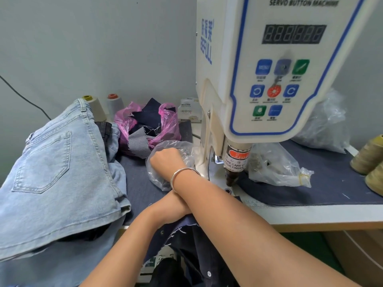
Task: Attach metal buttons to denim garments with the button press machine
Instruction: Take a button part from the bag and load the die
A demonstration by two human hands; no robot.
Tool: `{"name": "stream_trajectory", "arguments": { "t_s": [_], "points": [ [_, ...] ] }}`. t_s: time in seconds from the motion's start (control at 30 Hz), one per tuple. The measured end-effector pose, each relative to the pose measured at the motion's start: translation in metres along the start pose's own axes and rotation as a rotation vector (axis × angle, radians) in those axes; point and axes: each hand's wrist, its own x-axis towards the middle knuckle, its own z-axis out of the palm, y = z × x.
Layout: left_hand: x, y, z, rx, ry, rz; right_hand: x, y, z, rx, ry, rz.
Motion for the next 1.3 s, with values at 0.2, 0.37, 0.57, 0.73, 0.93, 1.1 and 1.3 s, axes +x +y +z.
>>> {"name": "stream_trajectory", "arguments": {
  "t_s": [0.2,0.37,0.57,0.73,0.93,1.1,1.3],
  "points": [
    [-0.001,0.015,-0.007,-0.142,-0.079,0.014,0.0,-0.001,0.0,0.004,0.024,-0.01],
    [0.001,0.006,-0.003,-0.168,-0.092,0.026,0.0,0.001,-0.002,0.017,0.003,0.01],
    [0.001,0.0,-0.002,-0.12,-0.097,0.004,0.002,0.0,0.0,0.058,-0.046,0.054],
    [0.001,0.007,-0.002,-0.238,-0.067,0.028,-0.005,0.005,0.006,0.192,-0.044,0.188],
    [-0.004,0.013,-0.003,-0.425,-0.055,0.1,-0.011,0.009,0.01,0.393,0.002,0.323],
    [-0.004,0.012,-0.002,-0.449,-0.027,0.081,-0.016,0.008,0.007,0.611,0.109,0.434],
    [-0.005,0.013,-0.001,-0.453,-0.083,0.021,-0.027,0.015,0.011,1.229,0.056,0.629]
  ]
}}
